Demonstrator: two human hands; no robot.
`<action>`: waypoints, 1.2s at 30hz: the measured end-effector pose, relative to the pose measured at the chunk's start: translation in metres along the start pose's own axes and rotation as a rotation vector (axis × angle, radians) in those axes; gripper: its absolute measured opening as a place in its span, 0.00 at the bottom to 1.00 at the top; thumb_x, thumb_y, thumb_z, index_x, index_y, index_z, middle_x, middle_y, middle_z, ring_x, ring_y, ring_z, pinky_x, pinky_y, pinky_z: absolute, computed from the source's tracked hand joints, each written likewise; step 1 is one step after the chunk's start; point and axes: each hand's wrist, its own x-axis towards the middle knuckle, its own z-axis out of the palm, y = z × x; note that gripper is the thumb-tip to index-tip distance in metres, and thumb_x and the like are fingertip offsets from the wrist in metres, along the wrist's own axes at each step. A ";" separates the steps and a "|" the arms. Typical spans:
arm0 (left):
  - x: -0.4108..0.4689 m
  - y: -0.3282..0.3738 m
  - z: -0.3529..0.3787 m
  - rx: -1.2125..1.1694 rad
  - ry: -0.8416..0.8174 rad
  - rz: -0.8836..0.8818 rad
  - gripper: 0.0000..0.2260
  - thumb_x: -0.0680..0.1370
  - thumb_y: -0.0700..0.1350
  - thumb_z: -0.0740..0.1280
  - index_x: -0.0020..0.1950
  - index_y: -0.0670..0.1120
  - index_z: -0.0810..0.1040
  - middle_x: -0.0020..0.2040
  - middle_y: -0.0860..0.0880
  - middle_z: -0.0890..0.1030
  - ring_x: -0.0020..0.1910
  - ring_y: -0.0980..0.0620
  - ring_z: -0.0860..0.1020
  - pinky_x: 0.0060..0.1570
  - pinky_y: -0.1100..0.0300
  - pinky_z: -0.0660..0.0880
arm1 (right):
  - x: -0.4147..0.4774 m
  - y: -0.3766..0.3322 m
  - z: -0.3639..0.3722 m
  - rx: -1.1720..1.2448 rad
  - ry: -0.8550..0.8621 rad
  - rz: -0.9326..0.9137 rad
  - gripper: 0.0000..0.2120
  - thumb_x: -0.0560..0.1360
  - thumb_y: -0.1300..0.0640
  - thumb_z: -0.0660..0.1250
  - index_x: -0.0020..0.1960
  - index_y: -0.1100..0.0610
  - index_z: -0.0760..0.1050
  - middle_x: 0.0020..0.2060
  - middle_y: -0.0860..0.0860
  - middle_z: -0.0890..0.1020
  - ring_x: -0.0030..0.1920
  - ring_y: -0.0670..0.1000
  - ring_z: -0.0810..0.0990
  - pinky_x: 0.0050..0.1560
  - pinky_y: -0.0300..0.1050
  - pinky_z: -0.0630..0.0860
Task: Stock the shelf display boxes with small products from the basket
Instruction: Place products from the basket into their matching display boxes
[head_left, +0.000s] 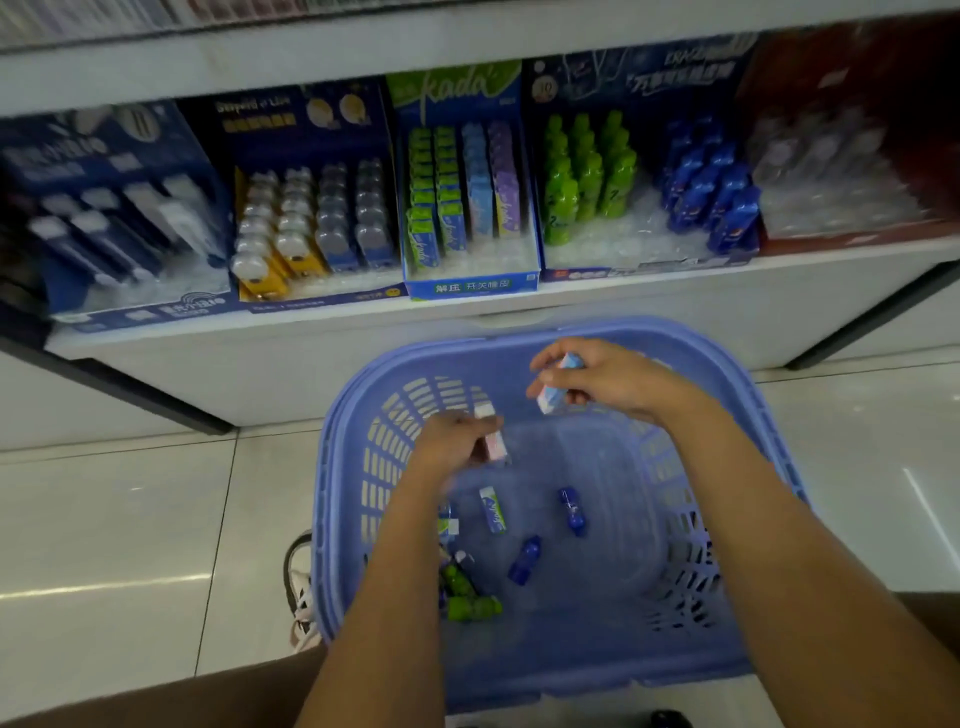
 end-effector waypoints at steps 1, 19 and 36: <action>-0.010 0.013 -0.002 -0.085 -0.044 0.044 0.11 0.75 0.43 0.70 0.34 0.43 0.77 0.29 0.46 0.78 0.32 0.49 0.75 0.39 0.57 0.74 | -0.005 -0.010 -0.001 -0.013 0.036 -0.033 0.06 0.78 0.61 0.63 0.55 0.57 0.74 0.44 0.52 0.81 0.34 0.42 0.76 0.34 0.32 0.72; -0.082 0.099 -0.030 -0.231 0.108 0.412 0.11 0.79 0.51 0.63 0.43 0.46 0.78 0.32 0.55 0.76 0.26 0.58 0.71 0.28 0.65 0.69 | 0.047 -0.128 -0.009 -0.555 0.650 -0.518 0.09 0.73 0.61 0.70 0.52 0.60 0.77 0.43 0.50 0.79 0.36 0.43 0.74 0.34 0.21 0.69; -0.082 0.106 -0.038 -0.570 0.109 0.359 0.03 0.77 0.44 0.68 0.45 0.46 0.80 0.35 0.51 0.78 0.32 0.57 0.72 0.34 0.66 0.69 | 0.041 -0.116 0.001 -0.690 0.683 -0.539 0.15 0.74 0.56 0.69 0.60 0.58 0.78 0.50 0.54 0.77 0.42 0.45 0.73 0.48 0.35 0.71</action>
